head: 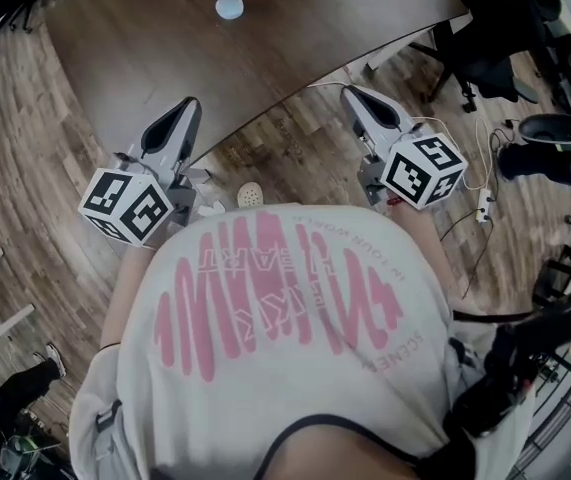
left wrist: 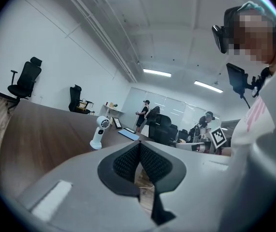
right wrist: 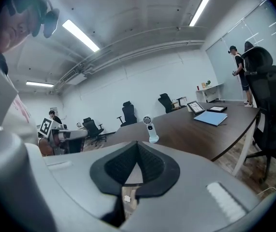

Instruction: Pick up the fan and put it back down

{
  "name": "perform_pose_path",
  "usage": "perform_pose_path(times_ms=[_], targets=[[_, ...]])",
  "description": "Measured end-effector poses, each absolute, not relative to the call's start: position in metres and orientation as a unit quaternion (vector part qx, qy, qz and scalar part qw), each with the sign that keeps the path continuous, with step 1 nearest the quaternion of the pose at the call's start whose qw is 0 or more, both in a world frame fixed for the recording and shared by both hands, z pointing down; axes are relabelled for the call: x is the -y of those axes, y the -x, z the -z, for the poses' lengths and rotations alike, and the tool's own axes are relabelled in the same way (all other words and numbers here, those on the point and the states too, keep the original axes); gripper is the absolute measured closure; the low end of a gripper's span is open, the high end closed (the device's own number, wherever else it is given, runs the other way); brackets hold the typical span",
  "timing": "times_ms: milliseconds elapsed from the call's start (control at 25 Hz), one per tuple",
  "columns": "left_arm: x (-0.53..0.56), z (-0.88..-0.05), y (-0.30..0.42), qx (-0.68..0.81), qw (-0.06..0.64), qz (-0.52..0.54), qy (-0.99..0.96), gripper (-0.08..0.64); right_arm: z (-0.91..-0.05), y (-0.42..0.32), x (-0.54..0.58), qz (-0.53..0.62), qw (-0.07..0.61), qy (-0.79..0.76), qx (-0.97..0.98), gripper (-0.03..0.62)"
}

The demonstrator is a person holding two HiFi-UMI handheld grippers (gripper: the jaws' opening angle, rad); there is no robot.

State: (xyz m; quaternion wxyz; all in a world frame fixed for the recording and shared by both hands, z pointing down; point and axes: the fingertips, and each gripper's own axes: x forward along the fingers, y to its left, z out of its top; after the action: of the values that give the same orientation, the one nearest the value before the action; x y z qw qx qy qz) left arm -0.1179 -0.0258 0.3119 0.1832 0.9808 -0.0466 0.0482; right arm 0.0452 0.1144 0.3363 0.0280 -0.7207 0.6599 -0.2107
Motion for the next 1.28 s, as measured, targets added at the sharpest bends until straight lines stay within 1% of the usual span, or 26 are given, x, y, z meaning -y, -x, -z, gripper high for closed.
perform_pose_path(times_ms=[320,600,920,1280], targets=[[0.099,-0.322,0.096,0.049,0.193,-0.053,-0.978,0.54,-0.344,-0.062,-0.039,0.221,0.019,0.714,-0.664,0.584],[0.141,-0.325,0.078,0.045,0.199,-0.058,-0.977,0.54,-0.357,-0.069,0.001,0.241,0.011,0.708,-0.664,0.586],[0.166,-0.338,0.064,0.041,0.209,-0.058,-0.975,0.54,-0.367,-0.081,0.024,0.246,0.005,0.711,-0.659,0.585],[0.171,-0.337,0.054,0.04,0.211,-0.057,-0.975,0.54,-0.37,-0.091,0.033,0.251,0.002,0.709,-0.659,0.585]])
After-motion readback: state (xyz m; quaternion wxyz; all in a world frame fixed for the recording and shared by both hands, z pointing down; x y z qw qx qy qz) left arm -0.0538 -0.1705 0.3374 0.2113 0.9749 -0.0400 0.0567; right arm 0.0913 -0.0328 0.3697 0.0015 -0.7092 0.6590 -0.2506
